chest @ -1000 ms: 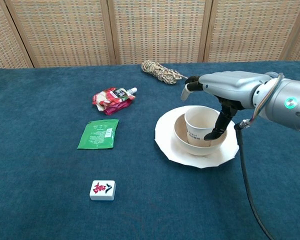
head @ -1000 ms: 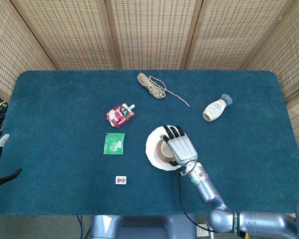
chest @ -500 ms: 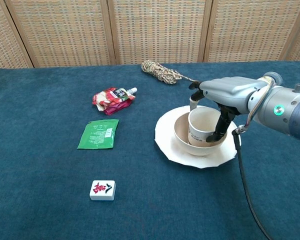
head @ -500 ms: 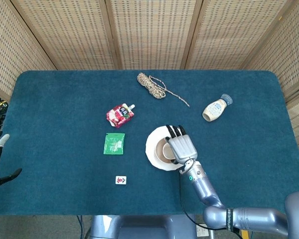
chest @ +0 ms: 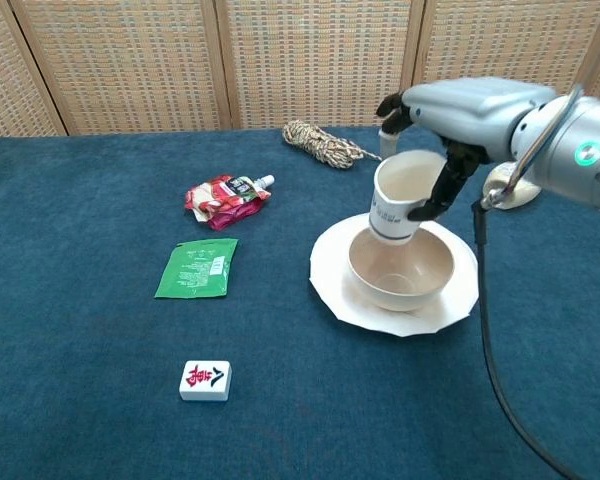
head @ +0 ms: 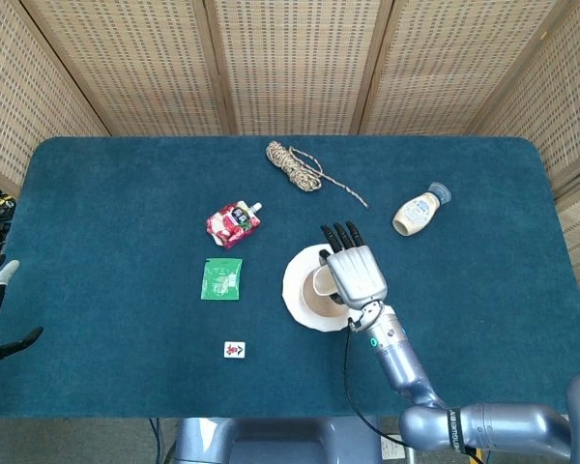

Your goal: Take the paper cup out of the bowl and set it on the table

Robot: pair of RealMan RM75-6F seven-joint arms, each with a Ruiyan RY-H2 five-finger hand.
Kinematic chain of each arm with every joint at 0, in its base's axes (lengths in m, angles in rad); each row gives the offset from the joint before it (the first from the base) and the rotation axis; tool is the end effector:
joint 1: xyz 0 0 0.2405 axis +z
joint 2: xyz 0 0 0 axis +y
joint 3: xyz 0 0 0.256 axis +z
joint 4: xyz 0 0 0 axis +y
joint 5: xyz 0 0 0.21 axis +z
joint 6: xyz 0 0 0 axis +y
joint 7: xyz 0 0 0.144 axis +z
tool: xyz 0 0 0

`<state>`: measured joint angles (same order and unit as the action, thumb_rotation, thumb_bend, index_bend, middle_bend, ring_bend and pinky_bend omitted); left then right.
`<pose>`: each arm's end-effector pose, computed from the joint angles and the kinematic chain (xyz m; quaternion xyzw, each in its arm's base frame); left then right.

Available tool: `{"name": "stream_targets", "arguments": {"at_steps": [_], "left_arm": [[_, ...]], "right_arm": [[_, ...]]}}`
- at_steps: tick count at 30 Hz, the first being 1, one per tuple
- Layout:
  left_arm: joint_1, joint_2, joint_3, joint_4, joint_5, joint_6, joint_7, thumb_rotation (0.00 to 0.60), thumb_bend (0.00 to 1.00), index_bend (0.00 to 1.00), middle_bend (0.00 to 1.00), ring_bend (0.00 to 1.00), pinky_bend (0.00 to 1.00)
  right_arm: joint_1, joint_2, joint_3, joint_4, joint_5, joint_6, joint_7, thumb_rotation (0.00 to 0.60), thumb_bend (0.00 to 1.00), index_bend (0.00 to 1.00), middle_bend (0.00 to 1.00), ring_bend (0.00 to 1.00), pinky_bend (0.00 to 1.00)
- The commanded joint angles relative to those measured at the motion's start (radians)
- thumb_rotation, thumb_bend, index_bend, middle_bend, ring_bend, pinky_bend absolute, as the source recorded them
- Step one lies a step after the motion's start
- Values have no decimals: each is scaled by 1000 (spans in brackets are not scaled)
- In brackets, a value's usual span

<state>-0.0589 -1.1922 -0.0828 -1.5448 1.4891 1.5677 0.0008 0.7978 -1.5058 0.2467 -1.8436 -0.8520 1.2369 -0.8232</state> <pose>-0.3169 0.1794 0.1580 -0.5596 -0.3660 -0.4150 0.6170 -0.0824 -0.3218 0.0201 0.7224 -0.3296 0.3659 0.4853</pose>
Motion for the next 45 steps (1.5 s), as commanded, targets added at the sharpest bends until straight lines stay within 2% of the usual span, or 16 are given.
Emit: {"name": "stream_targets", "arguments": {"at_steps": [1,6,11,18,26,29,34,36,43,45], "left_arm": [[1,1,-1,-1,-1,2,-2,600,0,0,0,0,0],[3,2,-3,-4,-4,6,-1,600,0,0,0,0,0],[2,-2,0,-6,1,5,13,600,0,0,0,0,0],[1,-8,3,-8,4,6,30,600,0,0,0,0,0],[0,-10,1,-7,0,3,31,600,0,0,0,0,0],[0,-10,1,-5,-2,0,31,600,0,0,0,0,0],[-1,-9,-2,-3,-7,0,26,600,0,0,0,0,0],[0,-9,-3,-2,-7,1,25,600,0,0,0,0,0],[1,-9,-2,-2,-2,8,25,600,0,0,0,0,0],[2,-11,-3,2,-1,11,25,600,0,0,0,0,0]], "right_arm": [[-27,64,32,-36,-9,55,19,600,378,500,150,0,102],[-77,150,48,-35,20,89,70,600,378,501,149,0,102],[-134,188,-1,38,35,67,131,600,378,500,147,0,102],[-184,161,-65,185,62,-27,236,600,377,501,145,0,101],[-197,107,-91,265,49,-73,280,600,324,474,119,0,99],[-199,87,-100,288,38,-77,276,600,305,422,84,0,93],[-203,81,-103,295,35,-76,264,600,246,176,0,0,62],[-209,86,-104,284,18,-57,261,600,240,129,0,0,54],[-268,133,-133,202,-124,78,272,600,231,91,0,0,16],[-322,163,-172,159,-223,157,314,600,227,77,0,0,2]]}}
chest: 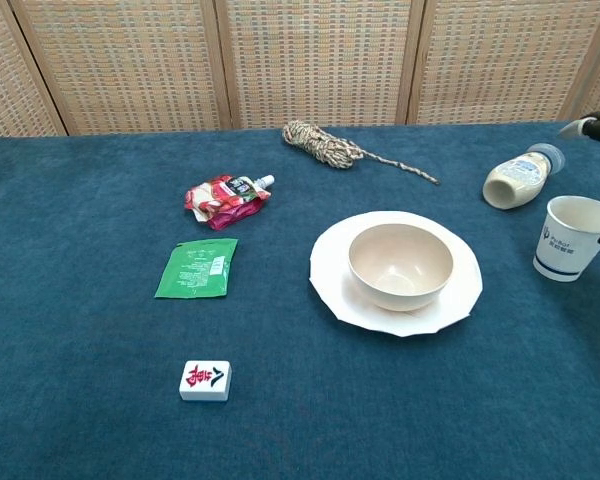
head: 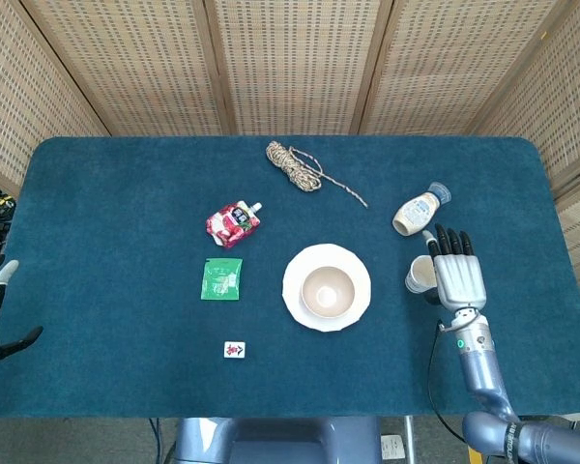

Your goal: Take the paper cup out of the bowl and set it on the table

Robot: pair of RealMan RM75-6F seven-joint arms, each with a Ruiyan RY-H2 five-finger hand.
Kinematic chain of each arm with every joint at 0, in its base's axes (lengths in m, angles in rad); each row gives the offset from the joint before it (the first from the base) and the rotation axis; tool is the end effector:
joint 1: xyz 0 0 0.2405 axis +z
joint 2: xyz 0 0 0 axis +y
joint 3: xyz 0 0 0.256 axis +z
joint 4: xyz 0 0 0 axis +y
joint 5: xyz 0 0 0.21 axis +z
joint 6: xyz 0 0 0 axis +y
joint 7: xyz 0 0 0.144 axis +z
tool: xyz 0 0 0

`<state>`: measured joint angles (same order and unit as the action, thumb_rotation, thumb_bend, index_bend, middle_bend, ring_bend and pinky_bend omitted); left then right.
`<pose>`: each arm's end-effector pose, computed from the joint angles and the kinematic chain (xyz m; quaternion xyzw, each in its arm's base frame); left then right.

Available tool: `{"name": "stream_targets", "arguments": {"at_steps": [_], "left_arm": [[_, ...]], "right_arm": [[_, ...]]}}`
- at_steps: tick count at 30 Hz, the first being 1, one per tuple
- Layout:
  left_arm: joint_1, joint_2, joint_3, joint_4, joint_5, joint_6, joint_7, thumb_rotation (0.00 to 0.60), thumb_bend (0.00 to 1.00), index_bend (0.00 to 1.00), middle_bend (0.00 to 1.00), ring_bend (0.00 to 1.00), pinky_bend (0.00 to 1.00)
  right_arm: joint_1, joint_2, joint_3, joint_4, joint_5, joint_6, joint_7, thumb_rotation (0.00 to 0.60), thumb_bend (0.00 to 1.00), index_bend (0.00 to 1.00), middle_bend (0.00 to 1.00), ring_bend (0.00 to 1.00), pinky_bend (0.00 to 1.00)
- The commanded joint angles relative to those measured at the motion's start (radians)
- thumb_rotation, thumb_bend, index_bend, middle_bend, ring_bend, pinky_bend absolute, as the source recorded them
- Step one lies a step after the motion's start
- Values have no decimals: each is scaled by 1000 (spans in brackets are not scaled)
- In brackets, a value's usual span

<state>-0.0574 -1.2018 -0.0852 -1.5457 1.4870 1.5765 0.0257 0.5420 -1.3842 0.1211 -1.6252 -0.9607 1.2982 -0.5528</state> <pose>-0.3158 0.1792 0.1564 -0.5588 -0.3599 -0.4124 0.6230 -0.2346 -0.3086 0.0672 0.6434 -0.3677 0.2970 0.6022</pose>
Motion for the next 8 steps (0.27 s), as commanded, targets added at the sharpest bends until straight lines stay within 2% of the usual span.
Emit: {"name": "stream_targets", "arguments": {"at_steps": [1,6,8], "left_arm": [[1,-2,-1,4,1,3,0,600,0,0,0,0,0],[2,-6,0,10,3,6,1,600,0,0,0,0,0],[1,-9,2,14,6,7,6,600,0,0,0,0,0]], "right_arm": [[-86,51,-65,-66,-160,117,75,600,226,69,0,0,0],[-214,83,-179,-16,-400,254,260,600,220,25,0,0,0],[-256,80,-209,18,-462,304,310,600,220,10,0,0,0]]}}
